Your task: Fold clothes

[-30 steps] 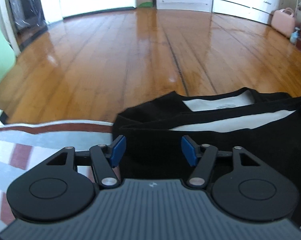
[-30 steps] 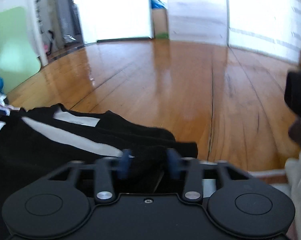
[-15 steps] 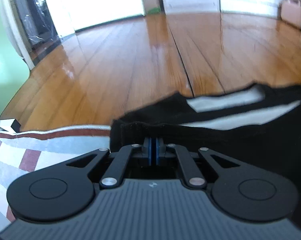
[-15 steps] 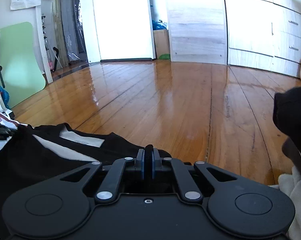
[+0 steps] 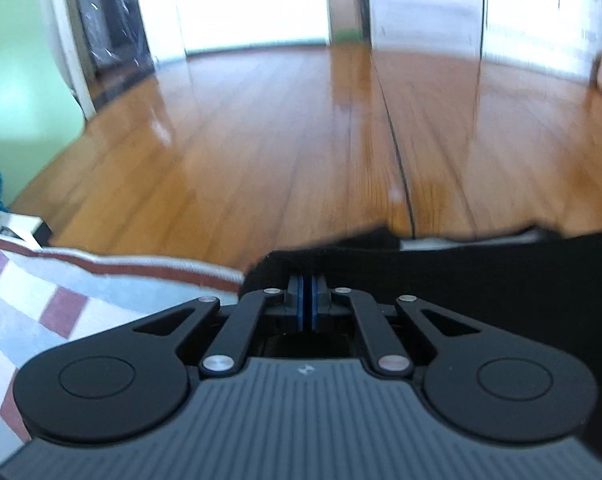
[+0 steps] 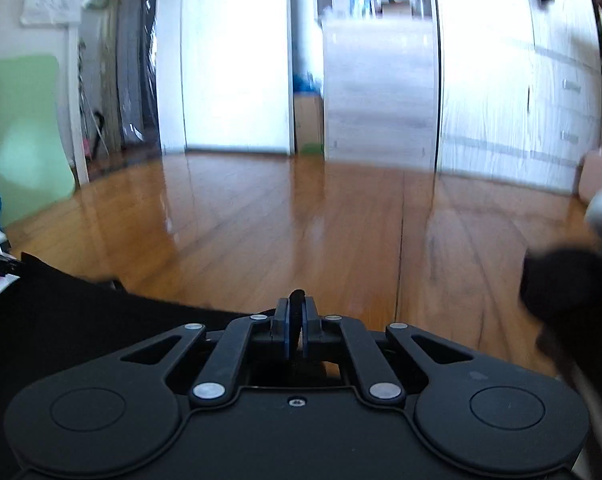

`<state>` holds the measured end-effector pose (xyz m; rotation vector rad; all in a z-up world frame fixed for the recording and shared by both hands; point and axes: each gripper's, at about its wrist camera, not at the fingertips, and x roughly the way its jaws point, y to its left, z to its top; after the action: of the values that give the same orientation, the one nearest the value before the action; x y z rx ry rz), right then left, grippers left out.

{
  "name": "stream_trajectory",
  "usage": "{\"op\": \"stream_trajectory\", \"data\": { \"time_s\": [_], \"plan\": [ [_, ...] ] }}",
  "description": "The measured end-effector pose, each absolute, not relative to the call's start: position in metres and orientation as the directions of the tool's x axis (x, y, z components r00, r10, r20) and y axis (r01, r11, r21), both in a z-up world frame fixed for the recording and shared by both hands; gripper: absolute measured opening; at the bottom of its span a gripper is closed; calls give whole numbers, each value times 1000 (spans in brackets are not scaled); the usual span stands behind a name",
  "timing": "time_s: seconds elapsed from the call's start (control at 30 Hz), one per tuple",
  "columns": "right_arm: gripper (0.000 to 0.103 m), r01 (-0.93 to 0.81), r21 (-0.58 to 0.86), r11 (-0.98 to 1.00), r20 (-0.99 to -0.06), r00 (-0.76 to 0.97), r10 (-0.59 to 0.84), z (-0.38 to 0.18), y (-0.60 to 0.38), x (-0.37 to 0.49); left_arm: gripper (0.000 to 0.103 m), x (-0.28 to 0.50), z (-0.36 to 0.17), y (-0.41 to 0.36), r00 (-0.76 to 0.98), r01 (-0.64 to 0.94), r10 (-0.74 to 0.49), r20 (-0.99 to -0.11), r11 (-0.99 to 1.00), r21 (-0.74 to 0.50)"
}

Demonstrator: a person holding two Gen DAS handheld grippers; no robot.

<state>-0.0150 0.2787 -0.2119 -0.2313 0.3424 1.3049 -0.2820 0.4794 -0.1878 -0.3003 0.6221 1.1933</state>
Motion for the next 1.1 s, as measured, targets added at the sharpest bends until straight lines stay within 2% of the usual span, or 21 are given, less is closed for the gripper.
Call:
{"op": "stream_trajectory", "data": {
  "time_s": [0.1,0.17,0.2,0.23,0.27,0.3,0.37,0.43,0.5,0.53,0.6,0.67,0.73,0.8,0.83,0.87,0.9,1.0,1.07,1.1],
  "plan": [
    [5,-960,-28,278,-271,275,923,-190,277,-24,3,-285,-159,470,245,-933,842,-481,339,117],
    [8,-945,-85,317,-255,328,910,-193,289,-24,7,-277,-157,484,215,-936,849,-483,321,147],
    [15,-940,-118,319,-279,340,898,-203,297,-22,15,-273,-158,493,195,-937,849,-491,310,163],
    [23,-931,-169,324,-323,362,874,-215,307,-22,27,-267,-167,505,166,-931,819,-549,314,188],
    [46,-919,-214,330,-370,389,843,-226,315,-23,56,-260,-180,520,127,-920,768,-628,328,215],
    [53,-904,-247,349,-430,425,796,-233,319,-24,50,-255,-195,530,74,-906,731,-678,334,260],
    [53,-905,-254,342,-510,426,748,-238,313,-26,39,-255,-209,516,28,-869,767,-642,336,363],
    [55,-924,-217,314,-567,381,730,-238,298,-27,46,-259,-217,497,12,-837,797,-603,338,431],
    [61,-942,-151,301,-617,327,715,-232,288,-27,49,-268,-220,479,14,-828,785,-620,357,432],
    [61,-943,-135,304,-628,319,710,-235,286,-27,50,-274,-221,472,19,-831,774,-633,364,420],
    [61,-945,-103,310,-649,300,699,-239,283,-28,60,-288,-222,460,35,-844,749,-662,377,382],
    [64,-946,-71,318,-669,281,688,-243,280,-29,64,-297,-231,456,10,-832,725,-689,388,397],
    [64,-945,-39,325,-688,261,677,-248,278,-30,65,-305,-242,452,-31,-809,714,-699,393,437],
    [61,-943,-7,333,-706,240,666,-252,275,-30,66,-316,-244,447,-22,-810,745,-667,378,449],
    [56,-941,9,337,-715,230,660,-254,273,-31,63,-321,-242,446,-4,-823,754,-657,371,430],
    [35,-940,25,341,-724,219,655,-257,272,-31,58,-326,-239,444,1,-835,755,-656,362,416],
    [27,-939,40,343,-729,208,652,-258,270,-32,55,-330,-237,443,-1,-845,754,-657,351,403],
    [29,-942,77,326,-724,172,668,-252,266,-37,55,-338,-229,441,8,-873,744,-668,332,358],
    [31,-944,102,315,-719,149,679,-248,262,-41,55,-346,-220,435,72,-896,726,-684,348,275],
    [36,-944,114,309,-716,137,684,-246,261,-43,56,-349,-217,429,108,-899,716,-690,367,239]
  ]
}}
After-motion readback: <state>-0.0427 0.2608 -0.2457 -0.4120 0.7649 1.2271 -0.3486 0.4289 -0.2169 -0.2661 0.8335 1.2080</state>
